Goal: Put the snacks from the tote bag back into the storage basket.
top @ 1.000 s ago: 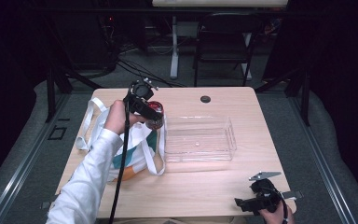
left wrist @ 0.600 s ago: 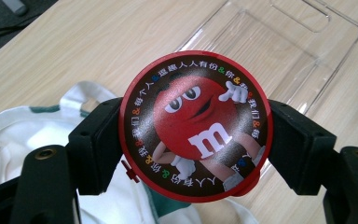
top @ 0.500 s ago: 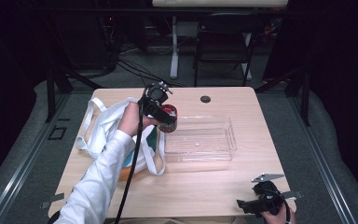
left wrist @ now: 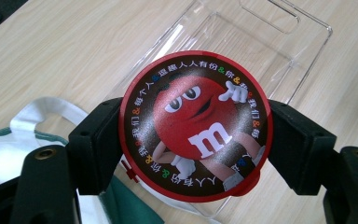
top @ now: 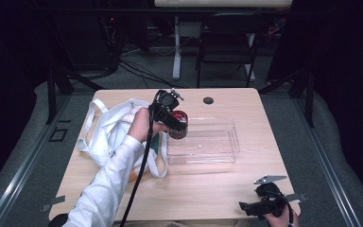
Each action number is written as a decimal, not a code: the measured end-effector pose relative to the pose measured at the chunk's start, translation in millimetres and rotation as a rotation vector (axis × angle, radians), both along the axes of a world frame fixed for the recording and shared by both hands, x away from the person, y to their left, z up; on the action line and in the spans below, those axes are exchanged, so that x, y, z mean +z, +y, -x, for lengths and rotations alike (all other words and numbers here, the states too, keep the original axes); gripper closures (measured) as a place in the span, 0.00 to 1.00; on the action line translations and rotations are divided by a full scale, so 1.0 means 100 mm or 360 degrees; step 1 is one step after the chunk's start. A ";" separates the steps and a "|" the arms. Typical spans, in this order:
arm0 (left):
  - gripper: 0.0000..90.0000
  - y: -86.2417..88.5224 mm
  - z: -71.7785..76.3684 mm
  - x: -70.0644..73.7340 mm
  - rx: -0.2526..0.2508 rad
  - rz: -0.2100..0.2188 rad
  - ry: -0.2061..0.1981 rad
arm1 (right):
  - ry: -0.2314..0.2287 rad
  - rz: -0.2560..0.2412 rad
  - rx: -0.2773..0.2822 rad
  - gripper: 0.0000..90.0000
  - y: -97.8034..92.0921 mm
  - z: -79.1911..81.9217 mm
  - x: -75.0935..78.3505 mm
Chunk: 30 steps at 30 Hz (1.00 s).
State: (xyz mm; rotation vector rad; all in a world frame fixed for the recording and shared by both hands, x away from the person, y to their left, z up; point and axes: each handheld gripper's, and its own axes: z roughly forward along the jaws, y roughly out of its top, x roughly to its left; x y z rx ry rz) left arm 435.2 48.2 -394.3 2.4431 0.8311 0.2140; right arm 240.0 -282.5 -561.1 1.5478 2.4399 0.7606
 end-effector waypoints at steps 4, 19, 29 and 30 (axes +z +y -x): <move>0.29 -0.01 0.00 -0.03 -0.0005 0.0005 0.0008 | -0.0008 0.0006 -0.0006 0.08 0.01 -0.01 -0.01; 0.29 -0.04 0.01 -0.23 0.0010 0.0009 0.0045 | -0.0003 0.0013 0.0006 0.08 0.02 -0.02 0.00; 0.29 -0.04 0.05 -0.47 0.0059 0.0023 0.0079 | 0.0004 0.0021 0.0014 0.08 0.02 -0.02 0.00; 0.29 -0.04 0.05 -0.49 0.0059 0.0026 0.0086 | 0.0006 0.0020 0.0014 0.08 0.02 -0.02 0.00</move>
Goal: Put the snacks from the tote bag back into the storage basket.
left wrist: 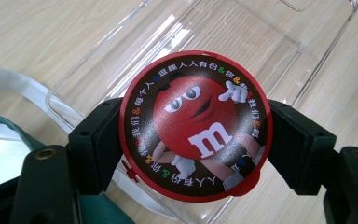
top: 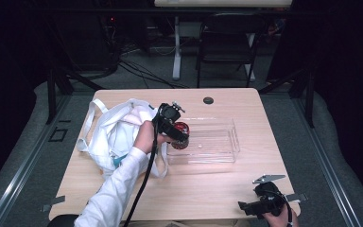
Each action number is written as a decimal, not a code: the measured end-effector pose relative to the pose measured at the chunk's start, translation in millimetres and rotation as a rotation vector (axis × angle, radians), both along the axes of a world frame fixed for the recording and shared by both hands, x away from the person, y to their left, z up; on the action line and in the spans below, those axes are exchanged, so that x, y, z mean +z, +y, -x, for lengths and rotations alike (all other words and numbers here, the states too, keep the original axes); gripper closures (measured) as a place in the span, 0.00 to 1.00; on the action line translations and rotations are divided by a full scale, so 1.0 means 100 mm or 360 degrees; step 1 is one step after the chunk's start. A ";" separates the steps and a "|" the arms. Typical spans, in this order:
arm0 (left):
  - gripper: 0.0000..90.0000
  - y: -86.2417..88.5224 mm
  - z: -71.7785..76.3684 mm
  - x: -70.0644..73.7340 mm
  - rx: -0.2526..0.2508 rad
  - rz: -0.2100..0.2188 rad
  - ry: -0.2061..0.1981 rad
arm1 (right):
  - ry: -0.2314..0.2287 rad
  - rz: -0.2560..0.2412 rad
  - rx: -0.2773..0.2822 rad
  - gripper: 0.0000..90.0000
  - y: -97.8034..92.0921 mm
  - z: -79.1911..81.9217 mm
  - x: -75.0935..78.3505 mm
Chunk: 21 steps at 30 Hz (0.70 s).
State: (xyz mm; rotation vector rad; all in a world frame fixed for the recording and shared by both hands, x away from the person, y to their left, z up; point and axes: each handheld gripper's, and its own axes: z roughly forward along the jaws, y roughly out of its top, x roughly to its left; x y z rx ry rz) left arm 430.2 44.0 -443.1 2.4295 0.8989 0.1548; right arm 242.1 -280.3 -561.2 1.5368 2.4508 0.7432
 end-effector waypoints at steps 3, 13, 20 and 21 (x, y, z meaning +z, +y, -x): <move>0.29 -0.02 0.03 -0.06 0.0022 -0.0009 0.0009 | 0.0002 0.0001 0.0000 0.08 0.00 0.00 0.00; 0.29 -0.02 0.09 -0.28 0.0078 -0.0031 0.0042 | -0.0006 -0.0026 0.0003 0.08 0.01 0.00 -0.01; 0.29 -0.03 0.12 -0.39 0.0111 -0.0039 0.0050 | -0.0011 -0.0033 0.0004 0.08 0.02 -0.01 -0.02; 0.29 -0.02 0.12 -0.40 0.0106 -0.0042 0.0046 | -0.0010 -0.0034 0.0004 0.08 0.02 -0.01 -0.02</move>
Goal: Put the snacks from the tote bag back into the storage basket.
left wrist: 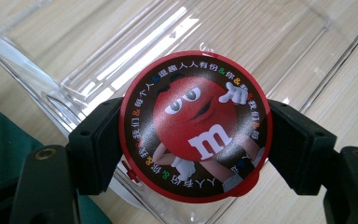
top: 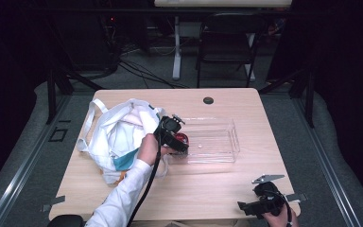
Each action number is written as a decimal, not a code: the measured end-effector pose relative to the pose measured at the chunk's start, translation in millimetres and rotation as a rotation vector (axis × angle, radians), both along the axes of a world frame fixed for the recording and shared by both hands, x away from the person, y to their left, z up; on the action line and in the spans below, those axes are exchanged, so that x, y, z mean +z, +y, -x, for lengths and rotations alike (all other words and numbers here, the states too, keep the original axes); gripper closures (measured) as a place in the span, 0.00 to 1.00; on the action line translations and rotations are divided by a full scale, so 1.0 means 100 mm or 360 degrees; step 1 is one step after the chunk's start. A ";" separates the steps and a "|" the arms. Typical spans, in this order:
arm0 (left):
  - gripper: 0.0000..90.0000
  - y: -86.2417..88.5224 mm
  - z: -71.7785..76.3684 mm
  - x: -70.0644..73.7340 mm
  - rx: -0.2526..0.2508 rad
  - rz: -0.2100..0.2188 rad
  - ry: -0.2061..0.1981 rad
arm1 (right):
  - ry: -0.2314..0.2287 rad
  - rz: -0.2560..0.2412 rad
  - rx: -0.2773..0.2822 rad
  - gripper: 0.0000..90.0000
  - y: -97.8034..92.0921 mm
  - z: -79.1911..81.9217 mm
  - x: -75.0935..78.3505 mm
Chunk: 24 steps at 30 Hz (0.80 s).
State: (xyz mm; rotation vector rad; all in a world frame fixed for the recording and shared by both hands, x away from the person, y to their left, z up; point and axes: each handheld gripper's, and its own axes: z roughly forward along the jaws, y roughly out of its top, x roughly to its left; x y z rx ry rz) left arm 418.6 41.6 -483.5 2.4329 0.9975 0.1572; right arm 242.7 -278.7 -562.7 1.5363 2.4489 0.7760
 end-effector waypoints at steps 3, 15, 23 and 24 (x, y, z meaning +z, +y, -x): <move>0.29 0.00 0.01 -0.03 0.0015 0.0002 0.0009 | 0.0005 0.0008 0.0004 0.08 0.00 0.00 0.00; 0.29 -0.02 0.01 -0.09 0.0029 -0.0044 0.0006 | 0.0003 -0.0012 0.0000 0.08 0.01 0.00 -0.01; 0.29 -0.06 0.00 -0.14 0.0015 -0.0083 0.0013 | 0.0015 0.0018 0.0009 0.08 0.00 0.00 0.00; 0.29 -0.07 0.00 -0.15 0.0015 -0.0086 0.0015 | 0.0013 0.0017 0.0009 0.08 0.00 0.00 0.00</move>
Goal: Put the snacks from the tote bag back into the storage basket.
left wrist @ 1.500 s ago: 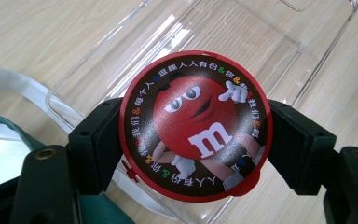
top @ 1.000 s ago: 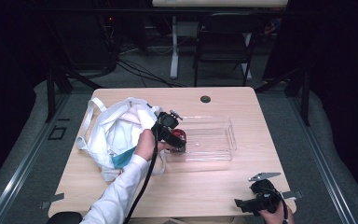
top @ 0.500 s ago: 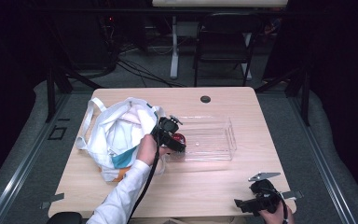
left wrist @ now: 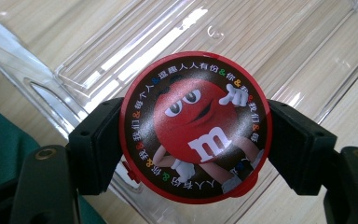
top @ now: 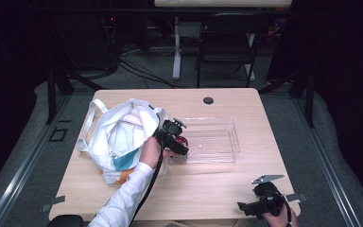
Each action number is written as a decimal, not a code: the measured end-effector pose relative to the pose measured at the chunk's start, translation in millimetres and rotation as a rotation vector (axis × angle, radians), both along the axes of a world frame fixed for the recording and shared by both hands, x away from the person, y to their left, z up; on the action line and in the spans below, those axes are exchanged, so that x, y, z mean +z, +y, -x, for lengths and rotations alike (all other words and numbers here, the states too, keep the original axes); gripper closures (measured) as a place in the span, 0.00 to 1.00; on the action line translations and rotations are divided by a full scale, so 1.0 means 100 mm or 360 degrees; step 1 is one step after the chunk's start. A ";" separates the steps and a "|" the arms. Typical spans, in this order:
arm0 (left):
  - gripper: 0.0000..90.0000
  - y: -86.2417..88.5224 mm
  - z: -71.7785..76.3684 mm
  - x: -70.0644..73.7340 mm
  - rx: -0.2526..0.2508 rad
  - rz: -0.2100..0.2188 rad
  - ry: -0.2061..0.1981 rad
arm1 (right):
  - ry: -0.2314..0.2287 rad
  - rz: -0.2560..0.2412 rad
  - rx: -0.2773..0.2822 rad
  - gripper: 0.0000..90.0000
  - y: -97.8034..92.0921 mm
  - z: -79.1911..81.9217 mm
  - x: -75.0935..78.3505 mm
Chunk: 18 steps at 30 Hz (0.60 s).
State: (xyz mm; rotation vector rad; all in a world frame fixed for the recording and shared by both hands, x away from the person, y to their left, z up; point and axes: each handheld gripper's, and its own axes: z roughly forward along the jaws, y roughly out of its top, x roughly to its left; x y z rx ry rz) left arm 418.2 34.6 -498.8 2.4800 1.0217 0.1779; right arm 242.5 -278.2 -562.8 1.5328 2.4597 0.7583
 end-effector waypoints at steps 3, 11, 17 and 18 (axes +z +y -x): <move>0.29 0.00 -0.01 -0.02 0.0000 -0.0012 -0.0003 | -0.0002 0.0010 0.0003 0.08 0.00 0.00 0.00; 0.28 0.00 -0.01 -0.03 0.0011 -0.0006 -0.0007 | 0.0001 0.0025 0.0006 0.08 0.00 0.00 0.00; 0.26 0.02 -0.01 0.00 0.0030 0.0039 -0.0027 | 0.0002 0.0017 0.0005 0.08 0.00 0.00 0.00; 0.23 0.03 -0.02 0.02 0.0032 0.0057 -0.0037 | -0.0005 -0.0022 -0.0003 0.08 0.01 0.00 -0.01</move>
